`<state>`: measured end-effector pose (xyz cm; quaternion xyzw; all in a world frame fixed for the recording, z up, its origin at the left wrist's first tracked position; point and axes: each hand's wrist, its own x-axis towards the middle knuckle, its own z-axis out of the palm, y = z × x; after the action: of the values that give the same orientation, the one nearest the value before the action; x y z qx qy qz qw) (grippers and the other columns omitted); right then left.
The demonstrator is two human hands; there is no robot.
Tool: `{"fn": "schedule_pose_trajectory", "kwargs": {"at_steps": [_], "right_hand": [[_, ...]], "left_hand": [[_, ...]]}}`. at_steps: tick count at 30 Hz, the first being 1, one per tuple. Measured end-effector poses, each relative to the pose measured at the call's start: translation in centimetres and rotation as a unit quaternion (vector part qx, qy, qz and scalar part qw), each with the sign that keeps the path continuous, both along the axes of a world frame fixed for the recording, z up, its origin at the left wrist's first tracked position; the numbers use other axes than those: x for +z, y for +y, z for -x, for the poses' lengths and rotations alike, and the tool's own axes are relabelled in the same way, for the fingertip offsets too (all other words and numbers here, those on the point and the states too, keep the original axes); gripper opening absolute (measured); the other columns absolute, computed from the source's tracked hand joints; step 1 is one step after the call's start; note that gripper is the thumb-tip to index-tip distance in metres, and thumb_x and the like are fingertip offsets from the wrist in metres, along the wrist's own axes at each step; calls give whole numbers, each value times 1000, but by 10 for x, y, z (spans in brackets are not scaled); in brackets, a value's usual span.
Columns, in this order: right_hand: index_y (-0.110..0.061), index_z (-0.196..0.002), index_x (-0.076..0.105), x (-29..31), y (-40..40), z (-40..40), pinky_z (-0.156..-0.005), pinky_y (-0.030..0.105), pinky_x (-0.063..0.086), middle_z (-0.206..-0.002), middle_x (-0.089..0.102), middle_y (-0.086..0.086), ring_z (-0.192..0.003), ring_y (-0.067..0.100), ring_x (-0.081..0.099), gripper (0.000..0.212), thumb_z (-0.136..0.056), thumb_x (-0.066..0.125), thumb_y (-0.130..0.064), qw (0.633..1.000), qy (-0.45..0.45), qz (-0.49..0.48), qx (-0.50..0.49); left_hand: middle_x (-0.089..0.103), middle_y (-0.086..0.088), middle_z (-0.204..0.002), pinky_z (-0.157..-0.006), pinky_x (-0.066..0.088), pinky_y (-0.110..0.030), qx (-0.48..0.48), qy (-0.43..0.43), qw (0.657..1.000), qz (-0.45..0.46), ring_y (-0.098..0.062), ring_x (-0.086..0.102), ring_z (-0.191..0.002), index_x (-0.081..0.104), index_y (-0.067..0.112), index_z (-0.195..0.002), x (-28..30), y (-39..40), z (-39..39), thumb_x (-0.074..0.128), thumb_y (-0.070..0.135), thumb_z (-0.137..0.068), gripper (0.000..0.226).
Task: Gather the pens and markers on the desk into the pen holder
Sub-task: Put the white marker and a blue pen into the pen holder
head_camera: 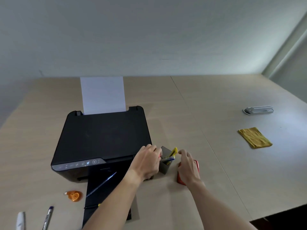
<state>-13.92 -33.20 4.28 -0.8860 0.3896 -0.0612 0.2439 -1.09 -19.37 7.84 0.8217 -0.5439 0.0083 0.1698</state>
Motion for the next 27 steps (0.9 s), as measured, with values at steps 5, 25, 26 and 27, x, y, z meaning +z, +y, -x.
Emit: {"fn": "schedule_pose_trajectory", "kwargs": {"at_steps": [5,25,26,27], "right_hand": [[-12,-108,50,-1,-1,22,-87,37,42,-113,58,11,-104,35,53,36,-78,42,6,998,15,-36,-53],[-7,-91,63,-39,53,33,-80,39,52,-101,63,12,-92,33,61,16,-80,51,-4,991,93,-96,20],[-7,-91,63,-41,58,30,-81,40,52,-101,63,12,-92,33,61,16,-80,51,-3,990,97,-98,30],[-7,-92,62,-43,62,27,-83,41,52,-102,63,13,-93,33,60,17,-80,51,-3,989,104,-99,41]], "left_hand": [[67,2,-108,-90,45,-32,20,-24,999,-18,-19,60,-102,63,21,-112,1,-20,1,43,22,-100,24],[66,-10,-116,-89,55,-40,54,145,976,-153,-29,64,-107,68,11,-106,-46,51,33,44,1,-91,30],[68,-9,-112,-85,56,-37,72,138,977,-150,-27,66,-100,69,10,-104,-50,62,32,44,0,-92,29],[68,-8,-108,-81,57,-35,91,129,976,-148,-26,67,-95,69,10,-102,-54,73,32,45,0,-92,28]]}}
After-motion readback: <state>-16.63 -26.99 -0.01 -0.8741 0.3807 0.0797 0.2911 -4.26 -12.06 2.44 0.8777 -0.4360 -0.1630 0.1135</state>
